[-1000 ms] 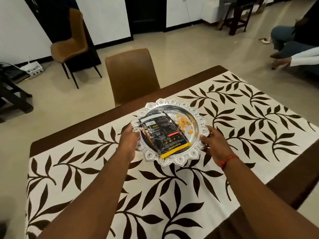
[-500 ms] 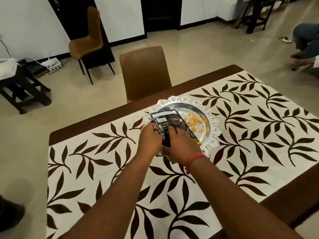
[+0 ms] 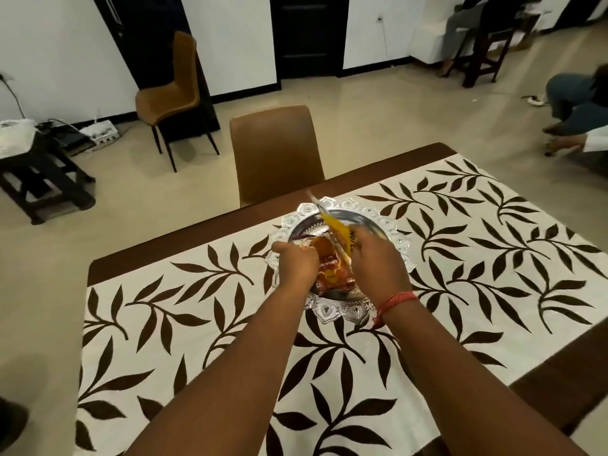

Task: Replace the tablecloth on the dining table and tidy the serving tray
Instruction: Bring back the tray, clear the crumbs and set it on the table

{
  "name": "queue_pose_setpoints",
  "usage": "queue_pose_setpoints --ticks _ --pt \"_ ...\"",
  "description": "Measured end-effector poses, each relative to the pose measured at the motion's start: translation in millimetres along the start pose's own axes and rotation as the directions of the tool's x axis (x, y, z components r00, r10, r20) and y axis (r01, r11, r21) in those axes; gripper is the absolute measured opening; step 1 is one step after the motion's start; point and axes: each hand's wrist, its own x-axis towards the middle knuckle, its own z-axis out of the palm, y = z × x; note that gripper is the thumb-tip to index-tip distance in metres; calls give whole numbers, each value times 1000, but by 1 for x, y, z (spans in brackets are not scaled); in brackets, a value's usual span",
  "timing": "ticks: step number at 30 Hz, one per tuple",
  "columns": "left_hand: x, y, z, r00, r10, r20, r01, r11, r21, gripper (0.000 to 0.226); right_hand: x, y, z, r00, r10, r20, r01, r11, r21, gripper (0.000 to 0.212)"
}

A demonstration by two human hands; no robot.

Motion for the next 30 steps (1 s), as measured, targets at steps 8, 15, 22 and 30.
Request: queue_pose_setpoints --ticks 8,15,22,30 --pt "-2 0 13 988 154 4 -153 977 151 22 5 28 -5 957 291 -20 -223 773 594 41" --pt "16 -13 -9 992 122 -7 -122 985 -122 31 4 25 -9 923 386 2 -233 553 800 49" --pt "14 -16 -72 992 95 -85 -117 941 -318 26 -3 -32 -12 991 114 -65 -42 745 666 46" --pt "16 -86 -195 979 -20 -205 -86 865 -495 35 -53 -155 46 932 -363 2 361 928 88 79"
